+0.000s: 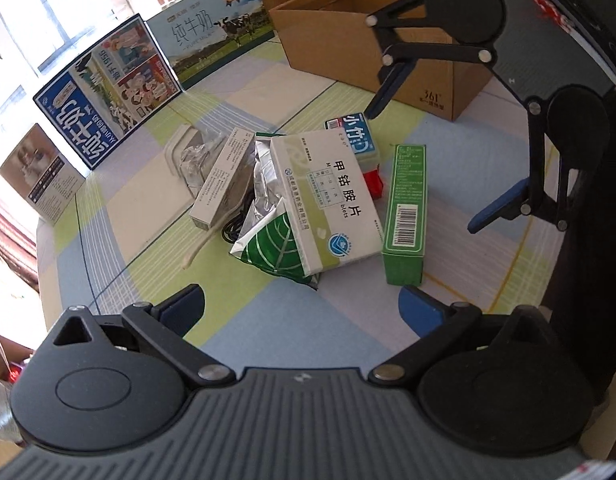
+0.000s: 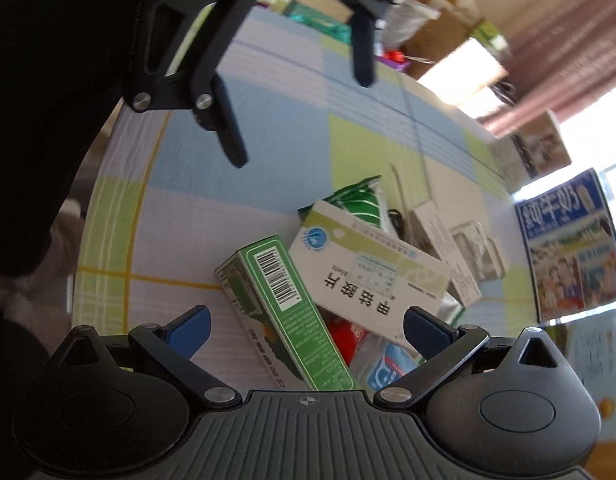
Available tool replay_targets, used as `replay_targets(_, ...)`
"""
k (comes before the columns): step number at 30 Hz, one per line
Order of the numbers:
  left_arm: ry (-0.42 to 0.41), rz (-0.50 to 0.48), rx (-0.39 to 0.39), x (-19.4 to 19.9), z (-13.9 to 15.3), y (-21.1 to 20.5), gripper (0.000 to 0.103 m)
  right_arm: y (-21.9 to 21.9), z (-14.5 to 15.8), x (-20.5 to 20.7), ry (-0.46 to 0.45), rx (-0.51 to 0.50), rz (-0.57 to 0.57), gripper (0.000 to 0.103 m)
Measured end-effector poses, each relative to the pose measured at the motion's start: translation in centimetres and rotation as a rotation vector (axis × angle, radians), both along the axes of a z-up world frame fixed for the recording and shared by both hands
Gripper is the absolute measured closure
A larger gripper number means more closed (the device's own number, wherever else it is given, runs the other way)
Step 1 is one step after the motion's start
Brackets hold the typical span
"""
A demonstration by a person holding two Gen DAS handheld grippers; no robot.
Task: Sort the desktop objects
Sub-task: 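Grasp the green barcode medicine box with the right tool while the left tool approaches the white medicine box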
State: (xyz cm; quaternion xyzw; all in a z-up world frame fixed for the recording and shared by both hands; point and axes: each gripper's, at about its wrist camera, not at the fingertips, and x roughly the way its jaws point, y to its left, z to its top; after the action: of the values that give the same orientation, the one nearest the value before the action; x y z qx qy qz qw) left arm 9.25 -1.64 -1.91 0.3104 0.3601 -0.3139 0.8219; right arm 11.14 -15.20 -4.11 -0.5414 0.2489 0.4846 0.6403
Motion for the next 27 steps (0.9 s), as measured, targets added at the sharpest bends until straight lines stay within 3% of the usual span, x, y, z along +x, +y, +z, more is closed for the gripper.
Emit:
replay_targets(9, -0.004, -0.063, 0.031, 0.5, -1.7, -0.9, 0.003, 2.0, -2.6, 3.8, 0.037, -0.12, 0.095, 0.024)
replay_targets(11, 0.0, -0.072, 0.034, 0.7, -1.9, -1.1, 0.004, 2.5, -2.9, 4.6, 0.05, -0.136, 0.098, 0.035)
replay_targets(17, -0.002, -0.081, 0.037, 1.1, -2.2, -1.6, 0.004, 3.3, -4.3, 6.6, 0.088, -0.168, 0.079, 0.057)
replay_targets(25, 0.006, -0.076, 0.019, 1.8, -2.3, -2.8, 0.004, 2.6, -3.9, 9.4, 0.137, -0.124, -0.004, 0.075)
replay_targets(27, 0.015, -0.06, 0.001, 2.1, -2.3, -3.3, 0.007, 2.2, -4.0, 10.2, 0.151, -0.121, -0.046, 0.076)
